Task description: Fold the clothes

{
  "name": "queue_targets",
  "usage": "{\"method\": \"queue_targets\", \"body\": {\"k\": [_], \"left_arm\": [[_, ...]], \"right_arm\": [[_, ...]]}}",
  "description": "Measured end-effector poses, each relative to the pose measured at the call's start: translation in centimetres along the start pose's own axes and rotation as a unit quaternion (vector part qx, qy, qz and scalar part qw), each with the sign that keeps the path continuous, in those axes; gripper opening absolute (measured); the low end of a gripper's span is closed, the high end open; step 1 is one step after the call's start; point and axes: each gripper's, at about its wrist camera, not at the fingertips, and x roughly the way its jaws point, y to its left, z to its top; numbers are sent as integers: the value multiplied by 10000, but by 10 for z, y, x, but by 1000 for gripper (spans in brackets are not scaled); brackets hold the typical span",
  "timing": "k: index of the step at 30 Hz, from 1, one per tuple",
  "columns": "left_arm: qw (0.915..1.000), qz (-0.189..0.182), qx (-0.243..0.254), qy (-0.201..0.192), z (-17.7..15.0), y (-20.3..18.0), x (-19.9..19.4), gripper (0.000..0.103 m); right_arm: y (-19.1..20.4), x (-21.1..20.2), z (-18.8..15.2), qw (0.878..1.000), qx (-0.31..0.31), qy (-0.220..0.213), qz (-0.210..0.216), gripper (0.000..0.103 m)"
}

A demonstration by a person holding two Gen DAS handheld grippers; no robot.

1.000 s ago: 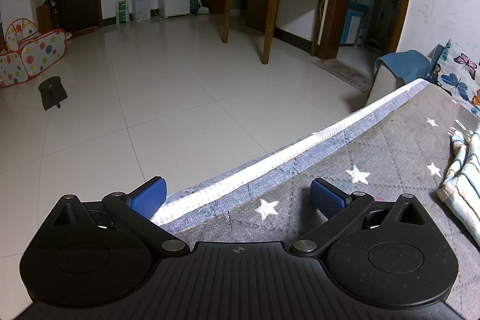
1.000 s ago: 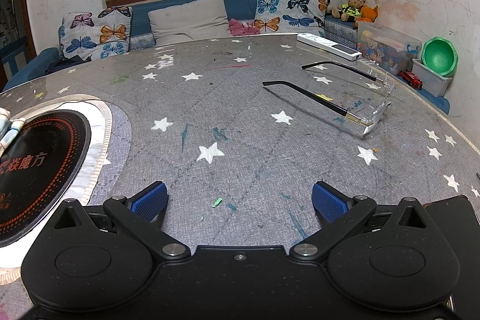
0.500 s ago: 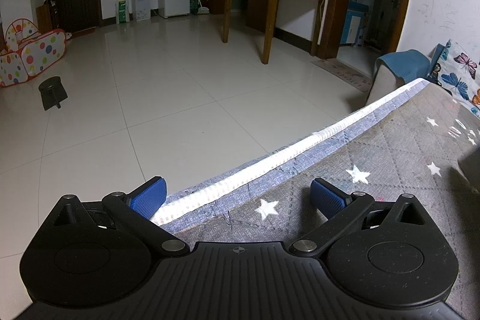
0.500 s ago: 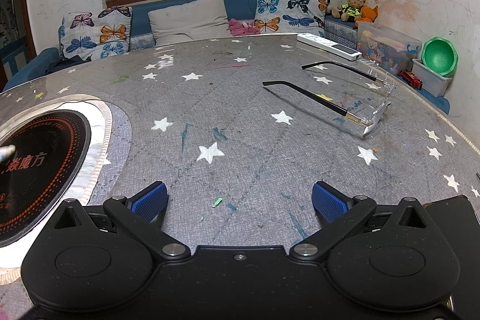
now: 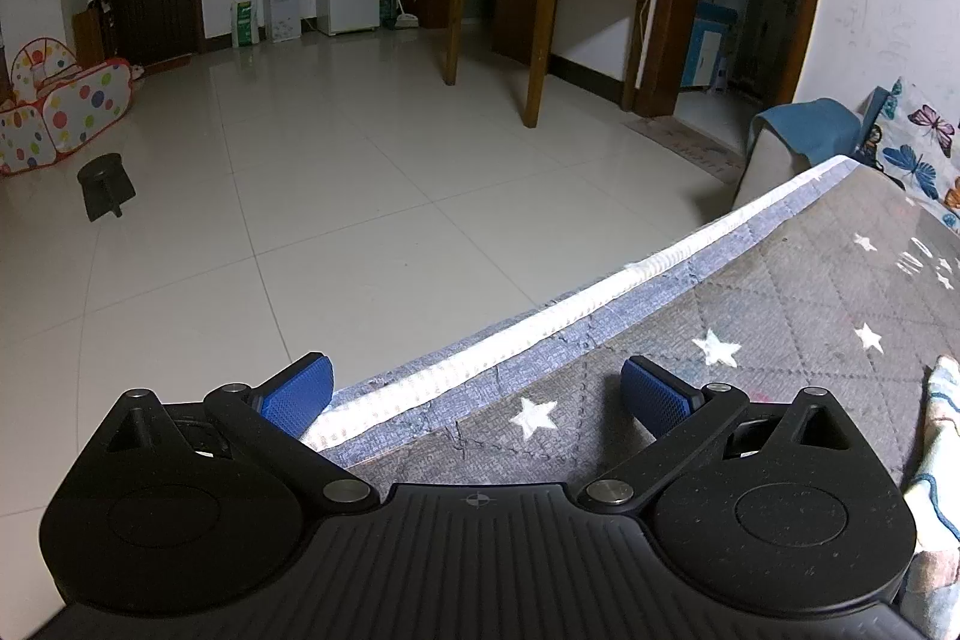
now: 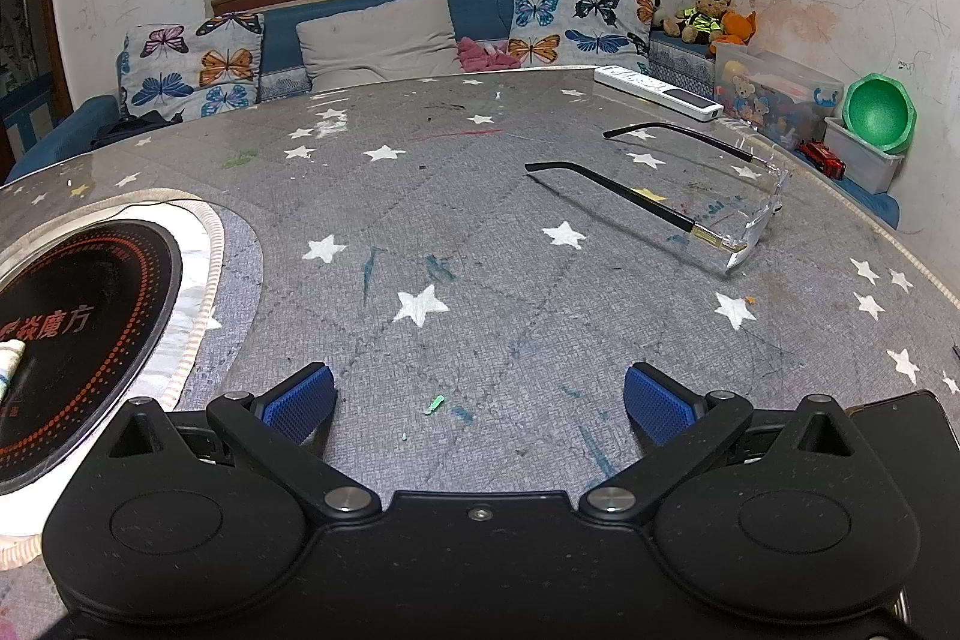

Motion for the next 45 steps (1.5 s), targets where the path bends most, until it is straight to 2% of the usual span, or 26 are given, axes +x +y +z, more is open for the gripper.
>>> {"method": "queue_targets", "body": {"k": [32, 35, 45], "left_arm": [[10000, 27, 35, -3, -2, 4, 1, 103], [10000, -39, 17, -28, -2, 7, 0, 102], [9968, -537, 500, -317, -10, -2, -23, 102]], "right_arm": [[0, 0, 0, 10000, -2, 0, -1, 103], [0, 0, 0, 10000, -6, -1, -4, 103], [-1, -1, -1, 10000, -5, 0, -2, 103]]}}
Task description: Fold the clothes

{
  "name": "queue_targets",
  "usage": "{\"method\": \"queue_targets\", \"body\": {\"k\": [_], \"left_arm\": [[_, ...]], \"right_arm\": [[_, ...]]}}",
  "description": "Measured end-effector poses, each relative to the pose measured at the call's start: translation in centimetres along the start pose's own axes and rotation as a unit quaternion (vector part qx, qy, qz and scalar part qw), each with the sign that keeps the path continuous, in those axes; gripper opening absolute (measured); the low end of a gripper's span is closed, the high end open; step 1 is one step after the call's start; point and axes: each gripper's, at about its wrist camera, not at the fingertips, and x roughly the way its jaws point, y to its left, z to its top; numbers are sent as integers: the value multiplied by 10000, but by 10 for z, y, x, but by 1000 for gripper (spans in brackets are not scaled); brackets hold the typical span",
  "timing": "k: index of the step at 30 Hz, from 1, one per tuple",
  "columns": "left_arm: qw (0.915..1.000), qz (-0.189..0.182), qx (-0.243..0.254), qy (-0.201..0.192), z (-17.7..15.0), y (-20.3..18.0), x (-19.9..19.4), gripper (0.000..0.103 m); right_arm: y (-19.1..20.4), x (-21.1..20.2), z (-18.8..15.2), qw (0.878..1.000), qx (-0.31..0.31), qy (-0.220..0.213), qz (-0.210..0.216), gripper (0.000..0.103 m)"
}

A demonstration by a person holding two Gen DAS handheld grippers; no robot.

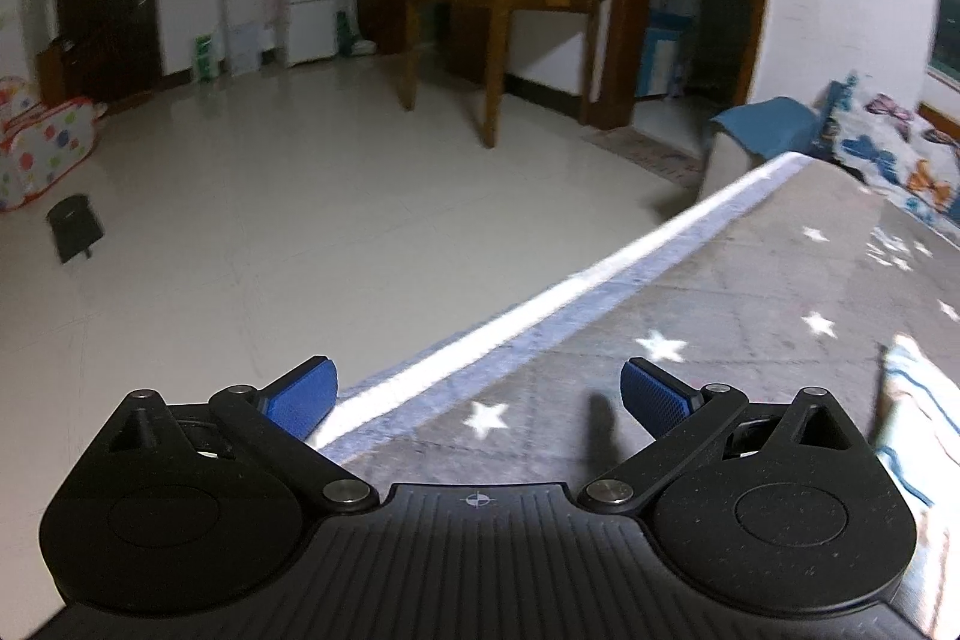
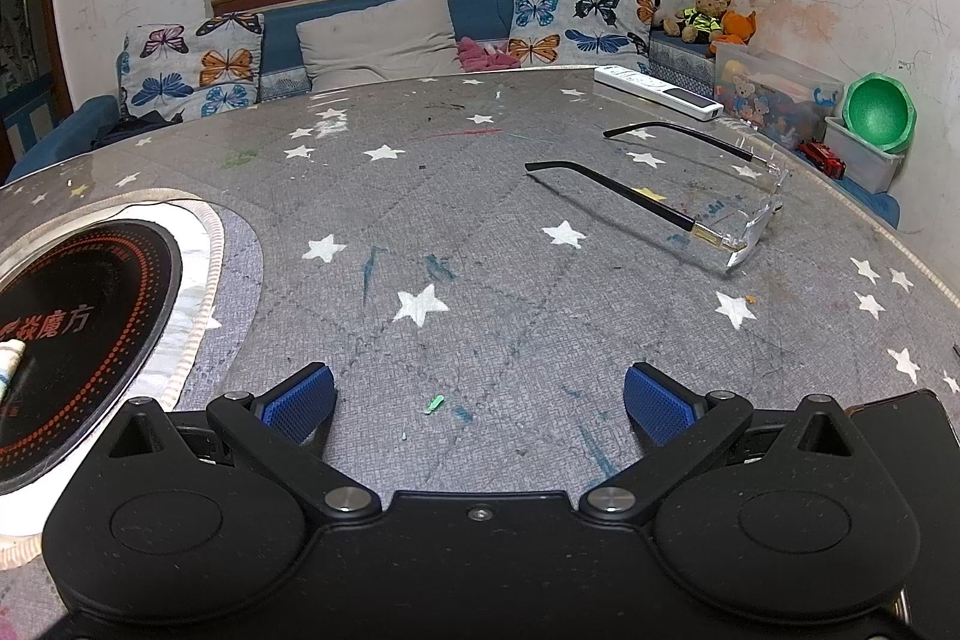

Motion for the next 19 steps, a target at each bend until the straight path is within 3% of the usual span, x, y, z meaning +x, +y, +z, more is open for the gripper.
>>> {"method": "queue_targets", "body": {"k": [9, 19], "left_arm": [[9980, -507, 382, -60, 1, -19, -24, 102], [9930, -866, 783, 171, -3, -33, -38, 102]], "right_arm": [[0, 0, 0, 10000, 3, 0, 2, 103], [0, 0, 0, 10000, 3, 2, 2, 103]]}}
